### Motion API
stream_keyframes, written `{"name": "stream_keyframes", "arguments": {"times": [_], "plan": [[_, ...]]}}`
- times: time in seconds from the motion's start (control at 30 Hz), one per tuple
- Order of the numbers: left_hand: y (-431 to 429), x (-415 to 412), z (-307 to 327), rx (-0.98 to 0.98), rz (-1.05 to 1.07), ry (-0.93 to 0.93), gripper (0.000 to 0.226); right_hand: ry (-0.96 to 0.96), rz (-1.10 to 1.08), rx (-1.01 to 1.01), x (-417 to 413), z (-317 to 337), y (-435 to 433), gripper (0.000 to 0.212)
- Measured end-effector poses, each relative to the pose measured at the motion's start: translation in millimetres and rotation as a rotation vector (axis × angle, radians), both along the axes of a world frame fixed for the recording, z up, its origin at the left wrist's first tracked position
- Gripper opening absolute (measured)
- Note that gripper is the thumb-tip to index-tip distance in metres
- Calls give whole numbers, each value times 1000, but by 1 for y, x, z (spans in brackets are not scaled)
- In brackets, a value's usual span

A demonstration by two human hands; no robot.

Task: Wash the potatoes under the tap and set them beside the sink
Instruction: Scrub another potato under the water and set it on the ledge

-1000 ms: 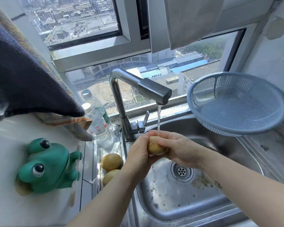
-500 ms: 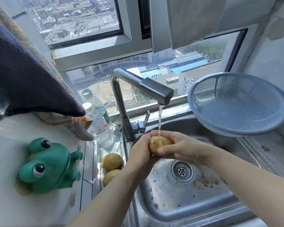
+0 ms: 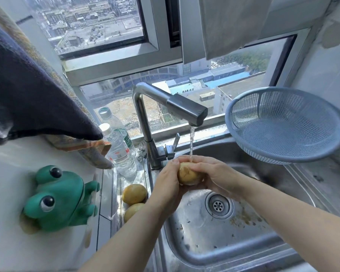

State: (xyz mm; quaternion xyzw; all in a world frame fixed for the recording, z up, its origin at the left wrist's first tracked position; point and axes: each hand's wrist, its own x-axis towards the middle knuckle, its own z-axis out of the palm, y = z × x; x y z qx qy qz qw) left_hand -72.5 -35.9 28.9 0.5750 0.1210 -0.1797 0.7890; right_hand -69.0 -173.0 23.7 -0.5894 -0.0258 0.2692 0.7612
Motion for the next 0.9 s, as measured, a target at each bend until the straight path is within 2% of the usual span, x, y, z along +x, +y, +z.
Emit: {"name": "stream_keyframes", "arguments": {"times": [0.13,0.27,0.47,0.63,0.7,0.83,0.9], "plan": [[-3,0,-1,37,-19,-40,32,-2,-83,-88,0,1,6,26],[-5,0,0,5,-24,-47,30,-11,-165,-75,0,0,11,34],[0,1,2,8,-45,18,34,-50,-21,-105,-1,0,3,32],[1,2,6,8,-68,51,31,-25,105,-56,1,3,-6,44],[0,3,7,10,-69,48,31,-24,87,-57,0,4,-5,41],[-4,4,7,19,-81,5,33,-50,-109,-108,-1,1,6,28],[-1,6,7,11,-75,0,32,-32,-61,-60,0,3,6,28]]}}
